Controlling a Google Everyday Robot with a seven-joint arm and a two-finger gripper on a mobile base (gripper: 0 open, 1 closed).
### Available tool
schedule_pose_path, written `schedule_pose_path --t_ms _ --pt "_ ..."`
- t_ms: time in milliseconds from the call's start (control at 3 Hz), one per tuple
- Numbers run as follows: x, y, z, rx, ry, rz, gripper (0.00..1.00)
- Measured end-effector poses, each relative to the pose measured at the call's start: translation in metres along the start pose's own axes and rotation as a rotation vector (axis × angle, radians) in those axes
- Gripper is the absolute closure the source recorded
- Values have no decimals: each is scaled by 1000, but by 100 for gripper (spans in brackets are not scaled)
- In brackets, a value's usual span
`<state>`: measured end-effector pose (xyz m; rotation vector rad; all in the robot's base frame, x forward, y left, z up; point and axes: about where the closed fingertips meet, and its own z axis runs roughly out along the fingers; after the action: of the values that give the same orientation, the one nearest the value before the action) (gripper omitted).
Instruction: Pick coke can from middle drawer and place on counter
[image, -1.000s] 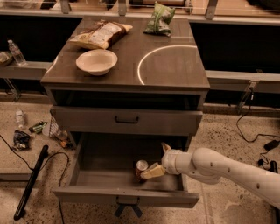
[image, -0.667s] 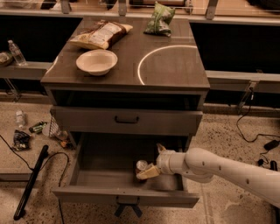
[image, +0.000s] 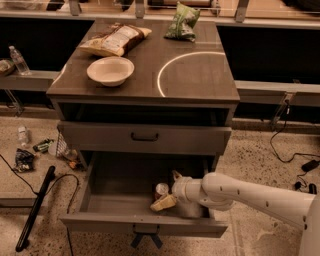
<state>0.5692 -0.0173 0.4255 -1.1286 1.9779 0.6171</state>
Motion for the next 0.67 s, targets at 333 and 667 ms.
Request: schedule_pose_path --t_ms 333,667 --pt "13 -1 8 -8 -1 21 16" --pt "20 -1 13 -18 -7 31 39"
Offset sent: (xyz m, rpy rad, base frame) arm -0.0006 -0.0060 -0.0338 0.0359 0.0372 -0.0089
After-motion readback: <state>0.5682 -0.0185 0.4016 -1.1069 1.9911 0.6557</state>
